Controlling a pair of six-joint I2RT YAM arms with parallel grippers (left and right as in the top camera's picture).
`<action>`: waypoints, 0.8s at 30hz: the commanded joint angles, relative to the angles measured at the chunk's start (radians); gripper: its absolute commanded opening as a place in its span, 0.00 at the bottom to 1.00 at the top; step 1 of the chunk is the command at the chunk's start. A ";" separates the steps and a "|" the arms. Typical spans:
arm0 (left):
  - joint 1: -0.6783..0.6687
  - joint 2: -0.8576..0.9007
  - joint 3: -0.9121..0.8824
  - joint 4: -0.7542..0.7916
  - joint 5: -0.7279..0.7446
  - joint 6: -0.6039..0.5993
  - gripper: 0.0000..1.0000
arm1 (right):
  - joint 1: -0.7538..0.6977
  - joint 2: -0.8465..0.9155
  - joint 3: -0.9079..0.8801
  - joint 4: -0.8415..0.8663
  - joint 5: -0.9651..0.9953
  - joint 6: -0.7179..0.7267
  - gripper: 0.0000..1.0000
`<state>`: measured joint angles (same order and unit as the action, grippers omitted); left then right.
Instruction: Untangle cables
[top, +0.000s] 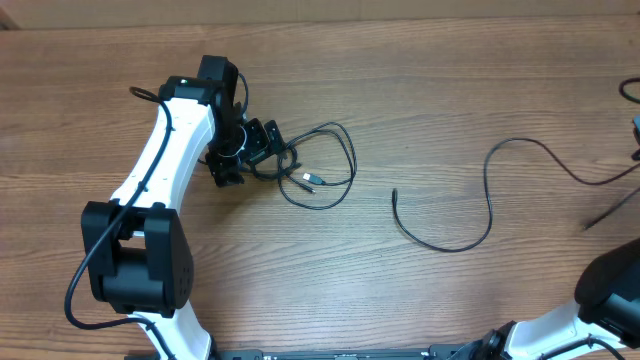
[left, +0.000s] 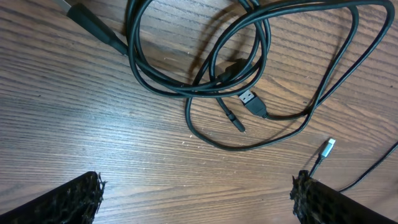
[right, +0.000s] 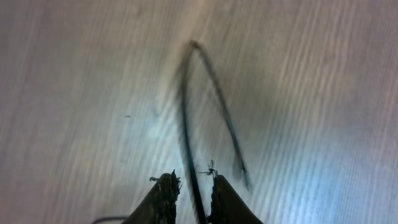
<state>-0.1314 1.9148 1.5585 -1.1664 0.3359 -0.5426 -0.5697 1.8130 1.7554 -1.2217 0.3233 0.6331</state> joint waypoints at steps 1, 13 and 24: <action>-0.008 -0.004 0.015 0.000 -0.006 0.019 1.00 | -0.023 -0.004 -0.045 0.014 0.042 0.022 0.20; -0.008 -0.004 0.015 0.000 -0.006 0.019 0.99 | -0.025 -0.004 -0.103 0.060 -0.201 -0.025 0.81; -0.008 -0.004 0.015 0.000 -0.006 0.019 1.00 | 0.055 -0.004 -0.121 0.041 -0.612 -0.251 0.81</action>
<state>-0.1314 1.9148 1.5585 -1.1664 0.3359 -0.5426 -0.5629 1.8130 1.6512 -1.1759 -0.1841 0.4427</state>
